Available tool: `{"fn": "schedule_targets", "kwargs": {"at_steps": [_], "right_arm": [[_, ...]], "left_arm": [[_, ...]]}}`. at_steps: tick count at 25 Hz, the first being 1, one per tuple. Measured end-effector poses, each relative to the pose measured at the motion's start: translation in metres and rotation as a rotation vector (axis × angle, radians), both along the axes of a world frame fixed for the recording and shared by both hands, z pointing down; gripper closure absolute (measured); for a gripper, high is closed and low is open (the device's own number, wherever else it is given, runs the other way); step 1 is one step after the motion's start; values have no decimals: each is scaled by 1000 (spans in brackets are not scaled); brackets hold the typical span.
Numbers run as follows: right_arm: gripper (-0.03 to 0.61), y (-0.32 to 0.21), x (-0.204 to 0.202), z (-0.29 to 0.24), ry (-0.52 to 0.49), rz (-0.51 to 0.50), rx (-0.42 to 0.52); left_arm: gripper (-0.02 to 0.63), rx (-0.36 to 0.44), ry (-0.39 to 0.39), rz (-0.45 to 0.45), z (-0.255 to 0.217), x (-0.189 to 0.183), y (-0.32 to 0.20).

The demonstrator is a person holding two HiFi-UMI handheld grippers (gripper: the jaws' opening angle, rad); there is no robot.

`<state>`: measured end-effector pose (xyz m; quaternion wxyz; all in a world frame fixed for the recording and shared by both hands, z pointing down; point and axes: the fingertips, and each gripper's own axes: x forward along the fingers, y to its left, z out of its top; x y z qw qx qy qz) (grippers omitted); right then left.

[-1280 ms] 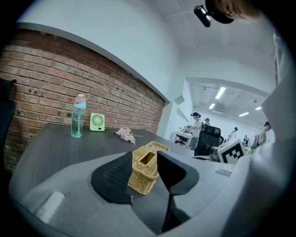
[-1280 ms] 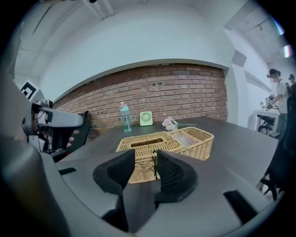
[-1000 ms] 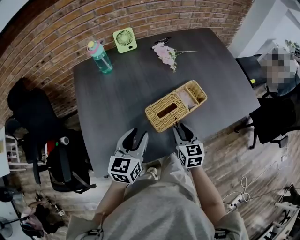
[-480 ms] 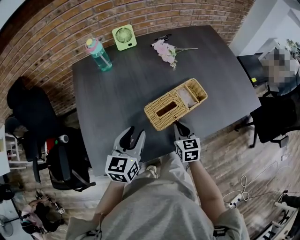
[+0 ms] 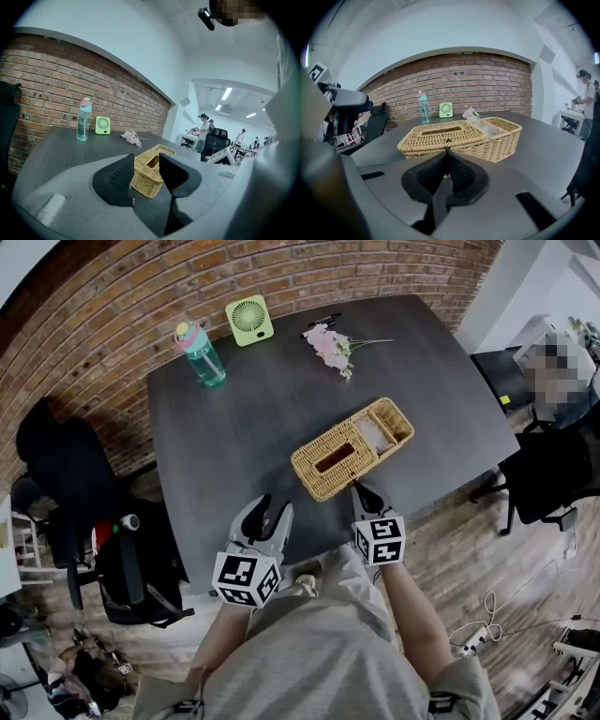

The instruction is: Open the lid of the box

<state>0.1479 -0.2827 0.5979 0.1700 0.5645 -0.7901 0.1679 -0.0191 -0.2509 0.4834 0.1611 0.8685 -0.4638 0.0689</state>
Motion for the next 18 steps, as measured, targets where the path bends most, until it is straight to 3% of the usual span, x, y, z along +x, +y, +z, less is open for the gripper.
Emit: {"fn": "schedule_targets", "kwargs": {"at_steps": [18], "right_arm": [[563,-8,2,-50,47,-34,97]], "left_arm": [[451,18,0,-1,-10,0,15]]}}
